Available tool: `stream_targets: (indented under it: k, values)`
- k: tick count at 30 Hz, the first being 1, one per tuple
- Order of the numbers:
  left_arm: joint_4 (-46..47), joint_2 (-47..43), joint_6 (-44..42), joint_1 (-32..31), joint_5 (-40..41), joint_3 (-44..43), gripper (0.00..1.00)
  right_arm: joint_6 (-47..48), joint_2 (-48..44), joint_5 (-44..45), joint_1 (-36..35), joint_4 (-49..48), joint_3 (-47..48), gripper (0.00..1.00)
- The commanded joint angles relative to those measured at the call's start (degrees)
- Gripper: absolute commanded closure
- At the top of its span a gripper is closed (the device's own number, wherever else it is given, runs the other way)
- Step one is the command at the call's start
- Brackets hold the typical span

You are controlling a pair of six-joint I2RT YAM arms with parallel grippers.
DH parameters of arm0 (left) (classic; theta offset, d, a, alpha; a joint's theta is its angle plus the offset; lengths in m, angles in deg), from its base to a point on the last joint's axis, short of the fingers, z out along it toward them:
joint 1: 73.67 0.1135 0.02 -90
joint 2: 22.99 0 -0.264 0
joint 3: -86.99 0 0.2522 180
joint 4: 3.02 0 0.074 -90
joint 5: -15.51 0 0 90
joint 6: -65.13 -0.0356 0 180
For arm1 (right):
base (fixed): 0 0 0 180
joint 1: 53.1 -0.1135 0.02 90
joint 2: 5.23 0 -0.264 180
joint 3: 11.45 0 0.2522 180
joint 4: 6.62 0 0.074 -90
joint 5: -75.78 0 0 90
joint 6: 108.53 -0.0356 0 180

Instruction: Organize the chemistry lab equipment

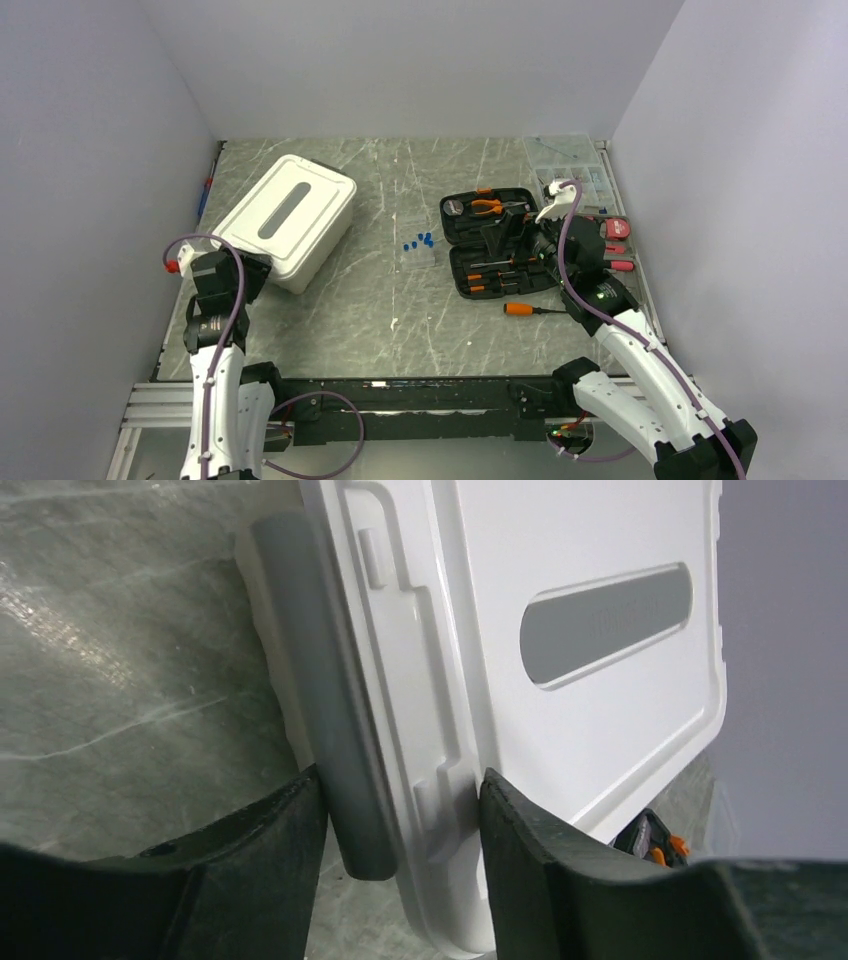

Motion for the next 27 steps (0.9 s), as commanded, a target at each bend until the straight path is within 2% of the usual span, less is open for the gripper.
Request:
stream_targets:
  k: [1,7,20,27]
  values:
    - [-6.8,0.0,-3.0,0.3,4.8,-1.2,0.45,0.7,-0.3,-0.5,0.1,-2.9,0.1,0.0]
    - [-9.2,0.0,-5.6,0.3,7.6,-3.1,0.51,0.7,-0.2,-0.6,0.1,-3.1,0.1,0.0]
    - [-9.5,0.5,-12.2,0.2,10.0,-5.9,0.73,0.6,-0.3,-0.4,0.1,-3.1,0.1,0.0]
    - [-8.8,1.3,-15.6,0.3,10.0,-6.4,0.82,0.6,-0.3,-0.4,0.1,-3.1,0.1,0.0]
